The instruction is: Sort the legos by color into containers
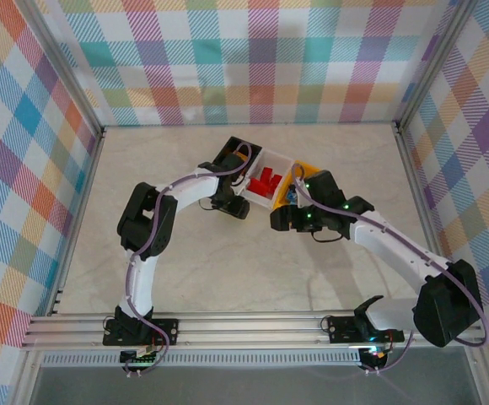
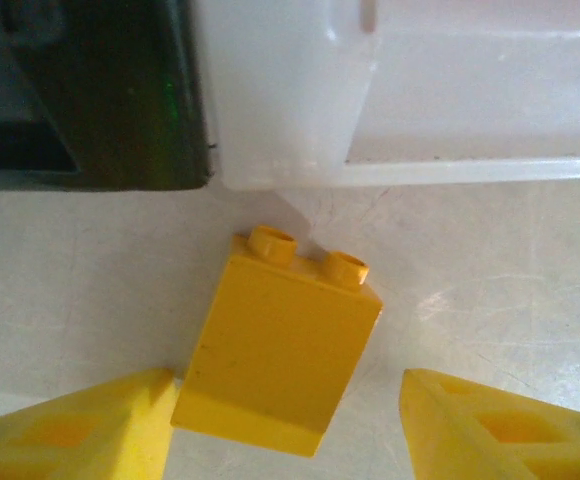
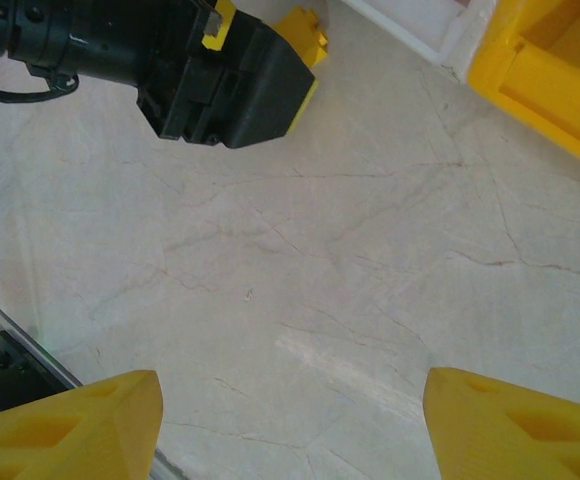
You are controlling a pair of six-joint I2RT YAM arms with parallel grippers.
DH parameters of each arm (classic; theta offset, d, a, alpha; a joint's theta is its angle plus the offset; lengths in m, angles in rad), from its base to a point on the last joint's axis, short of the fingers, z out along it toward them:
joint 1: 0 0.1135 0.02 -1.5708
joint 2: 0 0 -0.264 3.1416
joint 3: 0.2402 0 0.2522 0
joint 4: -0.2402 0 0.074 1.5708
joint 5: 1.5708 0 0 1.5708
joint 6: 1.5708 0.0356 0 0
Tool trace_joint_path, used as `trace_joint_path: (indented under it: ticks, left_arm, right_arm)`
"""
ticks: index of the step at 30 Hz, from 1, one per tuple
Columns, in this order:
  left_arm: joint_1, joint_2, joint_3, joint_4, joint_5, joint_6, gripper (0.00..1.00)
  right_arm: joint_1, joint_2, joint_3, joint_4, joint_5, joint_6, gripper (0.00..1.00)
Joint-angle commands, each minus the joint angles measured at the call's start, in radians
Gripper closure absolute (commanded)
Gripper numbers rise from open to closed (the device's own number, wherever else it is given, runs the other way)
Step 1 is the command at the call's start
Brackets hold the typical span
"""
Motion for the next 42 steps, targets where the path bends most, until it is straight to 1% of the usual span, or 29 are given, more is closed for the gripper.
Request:
trace_joint_path:
  ticks: [1, 5, 8, 11, 16, 19, 21, 25, 30, 34, 35, 37, 38, 40, 42]
  left_arm:
    - [-0.005, -0.002, -0.033, -0.065, 0.002, -0.018, 0.46]
    - [-0.005, 0.013, -0.02, -0.061, 0.001, -0.028, 0.58]
    - [-0.005, -0.002, -0.018, -0.078, -0.001, -0.027, 0.64]
    - [-0.005, -0.051, -0.036, -0.112, -0.027, -0.027, 0.65]
    - [0.006, -0.177, -0.074, -0.161, -0.063, -0.051, 0.65]
    - [0.028, -0.215, -0.035, -0.185, -0.064, -0.075, 0.65]
    - [0.044, -0.209, 0.029, -0.206, -0.064, -0.088, 0.65]
    - [0.068, -0.129, 0.211, -0.242, -0.081, -0.095, 0.65]
    - [0.082, 0.072, 0.524, -0.306, -0.13, -0.098, 0.64]
    - [0.087, 0.214, 0.721, -0.338, -0.148, -0.104, 0.64]
    - [0.087, 0.245, 0.76, -0.341, -0.153, -0.103, 0.63]
    - [0.087, 0.296, 0.82, -0.347, -0.156, -0.102, 0.52]
    - [0.088, 0.319, 0.847, -0.35, -0.155, -0.103, 0.49]
    - [0.09, 0.339, 0.871, -0.348, -0.148, -0.105, 0.48]
    - [0.095, 0.339, 0.871, -0.341, -0.137, -0.116, 0.45]
  right_arm:
    - [0.003, -0.037, -0.018, 0.026, -0.013, 0.02, 0.3]
    - [0.003, -0.05, -0.021, 0.022, -0.007, 0.026, 0.3]
    - [0.003, -0.06, -0.019, 0.016, 0.0, 0.024, 0.3]
    - [0.003, -0.067, -0.024, 0.015, 0.007, 0.017, 0.3]
    - [0.002, -0.07, -0.035, 0.031, 0.025, 0.002, 0.3]
    - [-0.005, -0.066, -0.032, 0.041, 0.032, -0.024, 0.29]
    - [-0.019, -0.057, -0.025, 0.041, 0.03, -0.038, 0.28]
    - [-0.056, -0.051, -0.006, 0.032, 0.019, -0.066, 0.27]
    - [-0.118, -0.085, 0.0, -0.009, 0.023, -0.105, 0.27]
    - [-0.158, -0.133, -0.002, -0.044, 0.027, -0.112, 0.27]
    - [-0.164, -0.146, -0.004, -0.051, 0.031, -0.111, 0.27]
    - [-0.174, -0.162, -0.006, -0.059, 0.039, -0.111, 0.27]
    - [-0.177, -0.168, -0.006, -0.061, 0.042, -0.112, 0.27]
    - [-0.189, -0.174, -0.006, -0.063, 0.047, -0.108, 0.26]
    - [-0.21, -0.178, -0.006, -0.057, 0.045, -0.1, 0.26]
